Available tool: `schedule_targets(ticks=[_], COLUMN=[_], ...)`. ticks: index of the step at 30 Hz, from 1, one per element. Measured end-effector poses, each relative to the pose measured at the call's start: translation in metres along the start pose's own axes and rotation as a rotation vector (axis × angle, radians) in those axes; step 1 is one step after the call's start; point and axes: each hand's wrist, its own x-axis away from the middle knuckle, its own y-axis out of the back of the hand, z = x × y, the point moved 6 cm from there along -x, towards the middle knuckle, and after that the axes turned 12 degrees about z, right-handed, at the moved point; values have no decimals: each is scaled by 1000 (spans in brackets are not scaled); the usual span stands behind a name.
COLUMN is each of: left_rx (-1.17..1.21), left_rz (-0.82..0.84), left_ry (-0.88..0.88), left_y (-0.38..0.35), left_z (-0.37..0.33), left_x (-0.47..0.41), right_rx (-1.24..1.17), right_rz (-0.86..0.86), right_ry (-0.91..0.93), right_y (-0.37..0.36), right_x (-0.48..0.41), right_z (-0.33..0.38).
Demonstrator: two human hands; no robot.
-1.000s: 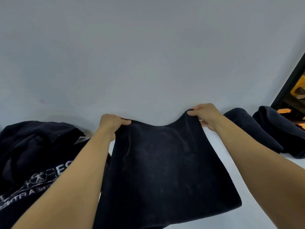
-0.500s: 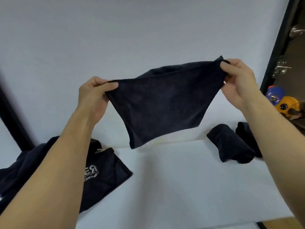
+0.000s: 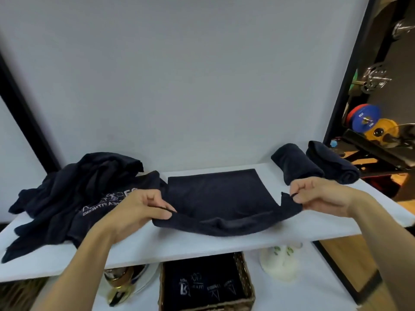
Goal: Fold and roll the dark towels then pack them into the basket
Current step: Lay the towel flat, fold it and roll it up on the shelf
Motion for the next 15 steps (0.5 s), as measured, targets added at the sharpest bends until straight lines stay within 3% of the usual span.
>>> schedule_targets(ticks=[4, 7, 11, 15], left_rx=[35, 48, -63, -287], left_rz=[-238, -445, -660, -758], left_ry=[-106, -103, 36, 157], left_y=[28, 54, 75, 82], left_z=[-22, -16, 18, 38], left_x=[-32, -72, -125, -156], right_rx=[-28, -14, 140, 442], right_rz=[-313, -523, -724, -770], right_ry=[177, 195, 146, -45], right_y=[27, 58, 84, 94], right_x=[-26, -68, -121, -161], right_z=[28, 25, 9, -12])
